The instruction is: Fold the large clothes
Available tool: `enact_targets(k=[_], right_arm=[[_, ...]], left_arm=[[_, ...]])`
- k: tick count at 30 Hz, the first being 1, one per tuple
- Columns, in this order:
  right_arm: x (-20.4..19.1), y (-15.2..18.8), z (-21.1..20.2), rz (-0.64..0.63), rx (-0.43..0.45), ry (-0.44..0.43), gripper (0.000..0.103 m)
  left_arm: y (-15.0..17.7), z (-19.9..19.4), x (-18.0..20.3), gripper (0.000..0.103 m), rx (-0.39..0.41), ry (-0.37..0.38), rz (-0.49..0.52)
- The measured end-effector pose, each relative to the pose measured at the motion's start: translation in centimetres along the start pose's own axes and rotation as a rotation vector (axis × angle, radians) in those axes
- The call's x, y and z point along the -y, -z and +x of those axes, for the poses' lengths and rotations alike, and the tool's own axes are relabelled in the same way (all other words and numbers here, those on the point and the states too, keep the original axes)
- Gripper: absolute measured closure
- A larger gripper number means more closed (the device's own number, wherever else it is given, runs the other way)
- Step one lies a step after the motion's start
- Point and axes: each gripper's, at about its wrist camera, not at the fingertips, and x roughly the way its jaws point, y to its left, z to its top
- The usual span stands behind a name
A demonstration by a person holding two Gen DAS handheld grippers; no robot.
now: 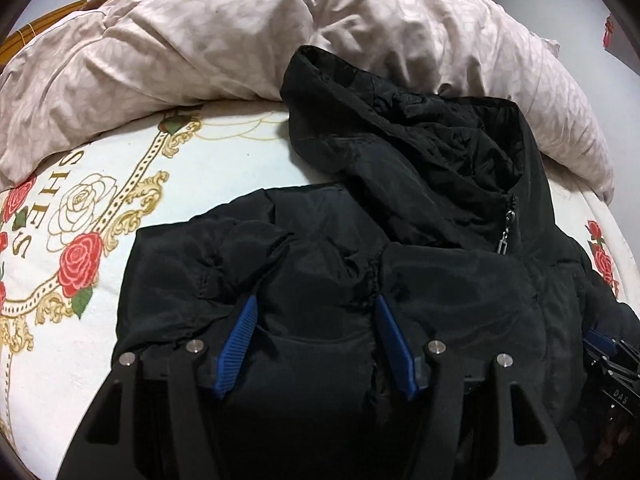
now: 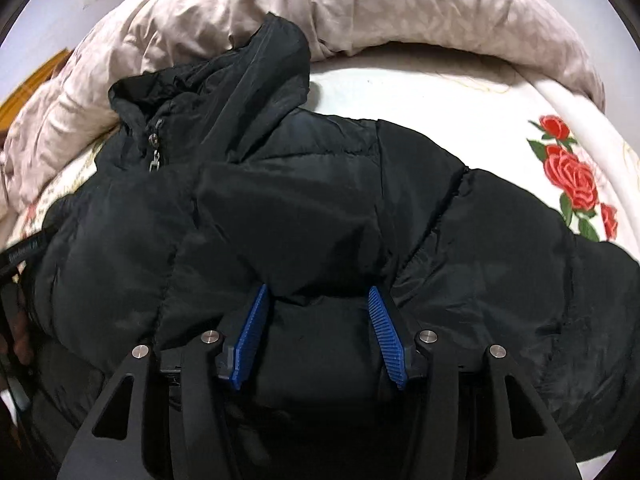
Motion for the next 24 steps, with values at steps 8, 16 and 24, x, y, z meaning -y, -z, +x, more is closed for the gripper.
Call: enact_targets(k=[8, 16, 24], right_arm=[[0.4, -0.1, -3.4, 0.021, 0.041, -0.001, 0.051], [0.9, 0.0, -0.7, 0.007, -0.02, 0.005, 0.051], [2.8, 3.7, -10.5, 0.056, 0.073, 0.043, 0.05]], left_arm=[[0.4, -4.6, -4.2, 0.046, 0.063, 0.018, -0.091], [1.6, -2.5, -3.1, 0.045, -0.004, -0.039, -0.078], [4.4, -11.4, -1.2, 0.045, 0.05, 0.048, -0.076]])
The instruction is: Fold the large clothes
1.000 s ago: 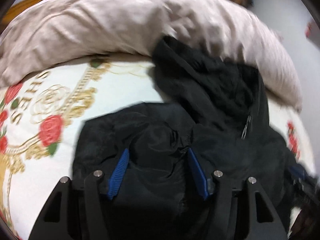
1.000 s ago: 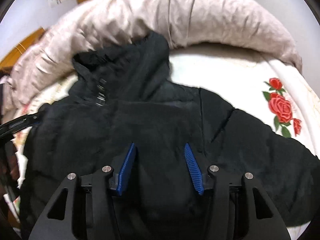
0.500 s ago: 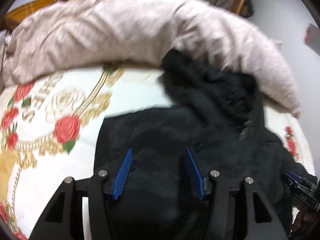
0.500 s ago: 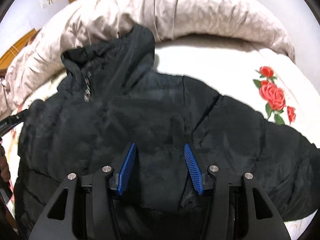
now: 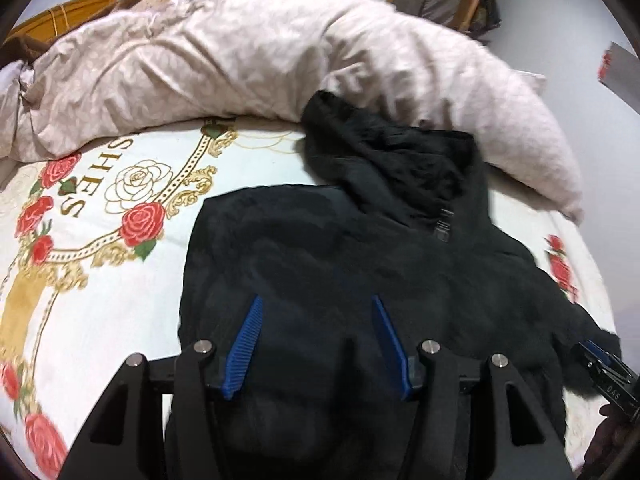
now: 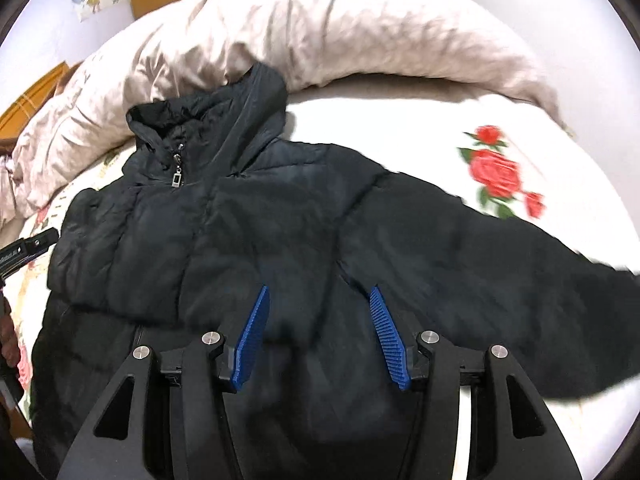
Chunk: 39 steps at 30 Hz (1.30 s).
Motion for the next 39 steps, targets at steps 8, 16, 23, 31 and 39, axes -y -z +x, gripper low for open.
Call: enact_targets(k=[8, 16, 23, 31, 39], right_arm=[[3.2, 5.3, -8.6, 0.089, 0.038, -0.003, 0.046], [5.9, 7.9, -12.4, 0.143, 0.049, 0.025, 0.043], [7.8, 8.5, -12.6, 0.186, 0.04, 0.046, 0.042], [10.7, 8.6, -10.6, 0.268, 0.015, 0.037, 0.038], [16.9, 9.1, -7.3, 0.425, -0.02, 0.07, 0.036]], left_arm=[[5.2, -8.1, 5.6, 0.045, 0.018, 0.06, 0.079], [7.4, -10.8, 8.7, 0.044, 0.01, 0.073, 0.141], [7.9, -10.7, 9.8, 0.044, -0.006, 0.068, 0.163], [7.4, -8.0, 10.5, 0.044, -0.039, 0.063, 0.179], [6.3, -2.9, 12.1, 0.044, -0.076, 0.04, 0.217]])
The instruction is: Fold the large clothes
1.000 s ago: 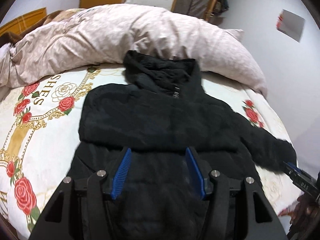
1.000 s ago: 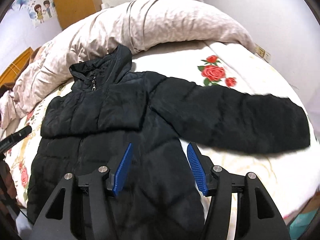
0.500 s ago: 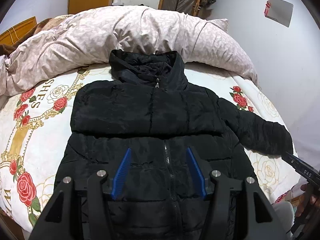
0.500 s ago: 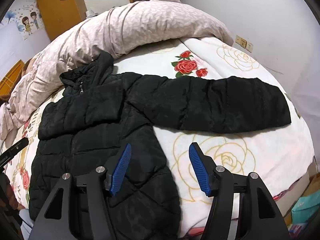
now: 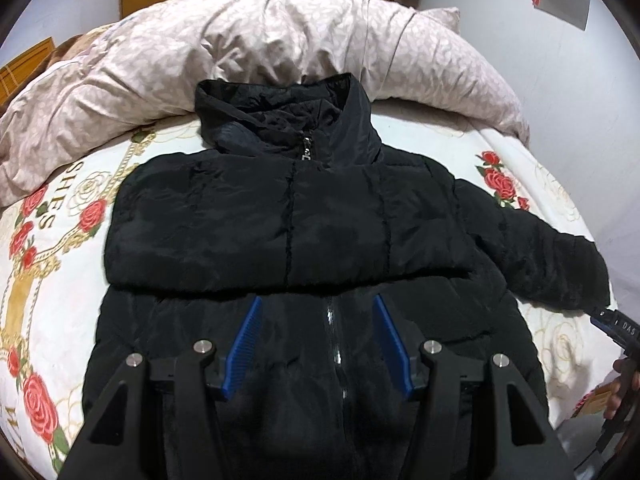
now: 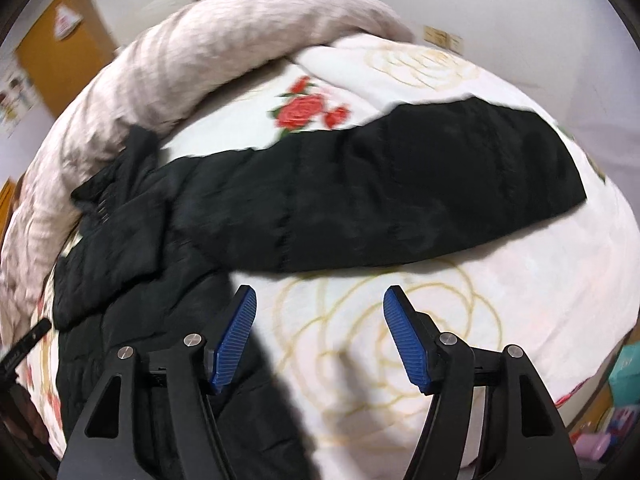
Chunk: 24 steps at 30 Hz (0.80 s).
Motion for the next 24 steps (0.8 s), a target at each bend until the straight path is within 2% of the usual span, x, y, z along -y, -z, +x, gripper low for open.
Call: enact_targets(k=[9, 12, 15, 22, 24], right_arm=[[8.8, -2.2, 4.4, 0.249, -0.053, 0.044, 0.036], [11.1, -2.3, 5.6, 0.329, -0.057, 0.016, 0.036], [11.9, -2.6, 5.8, 0.36, -0.019, -0.025, 0.031], [14.0, -3.5, 5.9, 0.488, 0.073, -0.126, 0.03], [14.2, -3.7, 5.8, 0.502, 0.085, -0.129, 0.041]], left_arm=[[-2.9, 6.9, 1.6, 0.044, -0.03, -0.021, 0.023], [-3.6, 9.0, 2.4, 0.044, -0.038, -0.033, 0.033], [-4.4, 10.4, 3.0, 0.043, -0.031, -0.039, 0.03], [-5.4, 12.1, 4.4, 0.037, -0.01, -0.047, 0.053], [-5.5, 12.3, 4.5, 0.037, -0.012, -0.045, 0.055]])
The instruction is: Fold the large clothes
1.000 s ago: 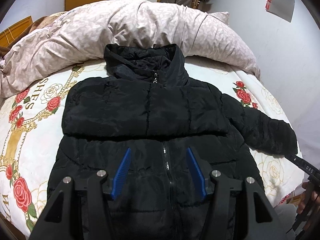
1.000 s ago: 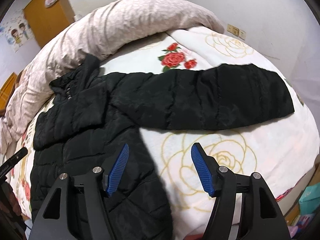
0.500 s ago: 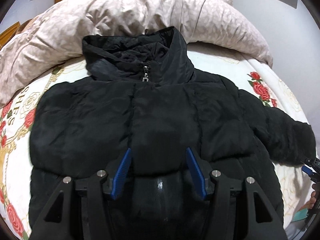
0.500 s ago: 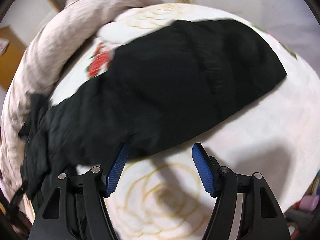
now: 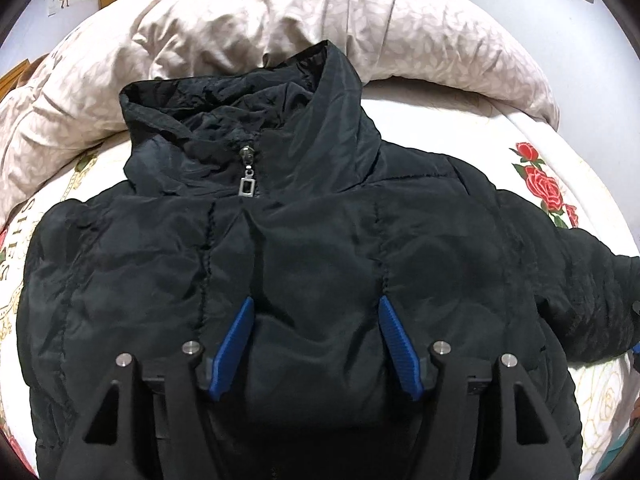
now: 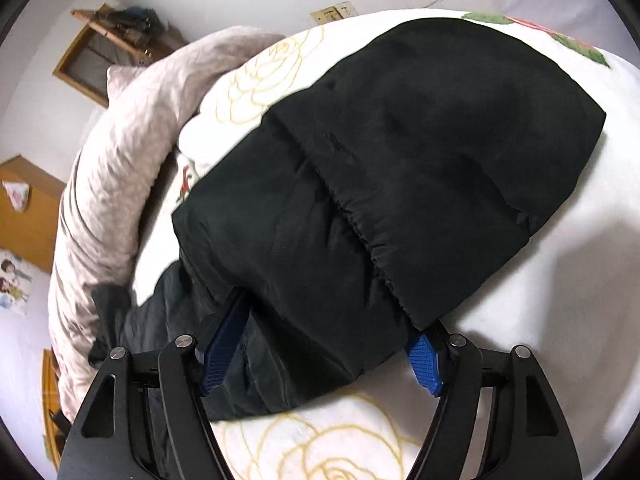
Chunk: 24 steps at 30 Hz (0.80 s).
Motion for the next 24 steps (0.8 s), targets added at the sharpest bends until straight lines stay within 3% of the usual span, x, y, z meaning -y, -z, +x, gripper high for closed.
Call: enact_targets(k=[2, 5, 15, 24], right_arm=[[-0.5, -0.2, -0.3, -0.016, 0.02, 0.014, 0.069], [-1.7, -0.4, -1.3, -0.047, 0.043, 0.017, 0.085], [-10.3, -0.2, -8.1, -0.221, 0.142, -0.035, 0.09], [-22.3, 3.2, -12.2, -0.437, 0.147, -0.155, 0.09]], left_arm=[[-0.1, 0.1, 0.0, 0.037, -0.006, 0.001, -0.003], [-0.3, -0.6, -0.2, 0.037, -0.013, 0.019, -0.016], [-0.5, -6.3, -2.4, 0.037, 0.024, 0.021, -0.048], [-0.1, -10.6, -6.6, 0.037, 0.054, -0.014, -0.087]])
